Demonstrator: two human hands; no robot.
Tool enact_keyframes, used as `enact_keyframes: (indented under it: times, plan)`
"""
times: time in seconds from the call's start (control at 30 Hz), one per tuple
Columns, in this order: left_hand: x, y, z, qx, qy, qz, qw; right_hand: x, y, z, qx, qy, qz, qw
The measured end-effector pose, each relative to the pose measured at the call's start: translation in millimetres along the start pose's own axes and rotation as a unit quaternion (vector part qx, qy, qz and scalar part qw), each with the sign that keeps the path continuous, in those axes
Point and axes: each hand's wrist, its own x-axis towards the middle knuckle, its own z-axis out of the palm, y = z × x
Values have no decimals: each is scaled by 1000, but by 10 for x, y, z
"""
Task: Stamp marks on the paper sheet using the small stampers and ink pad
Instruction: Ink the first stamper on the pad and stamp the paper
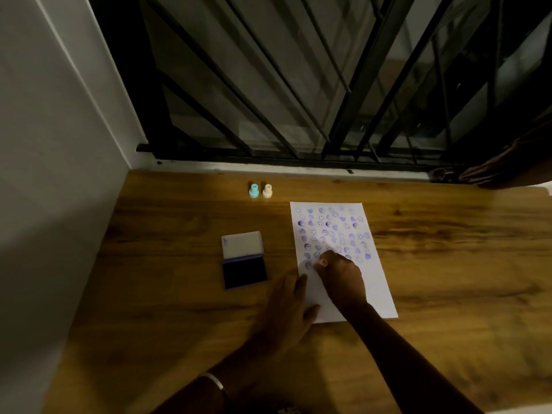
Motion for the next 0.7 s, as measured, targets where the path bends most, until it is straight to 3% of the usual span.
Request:
enact_keyframes:
  times: [0.4, 0.57, 0.7]
  plan:
    - [9, 2, 19, 22, 12, -2, 1000, 19, 13, 7, 27, 14, 40, 999]
    - [-28, -5, 55, -15, 1, -16, 1000, 3, 29, -61, 37, -27, 25, 999]
    - [-35, -22, -34, -43, 21, -10, 999, -40, 81, -223, 83, -4, 45, 996]
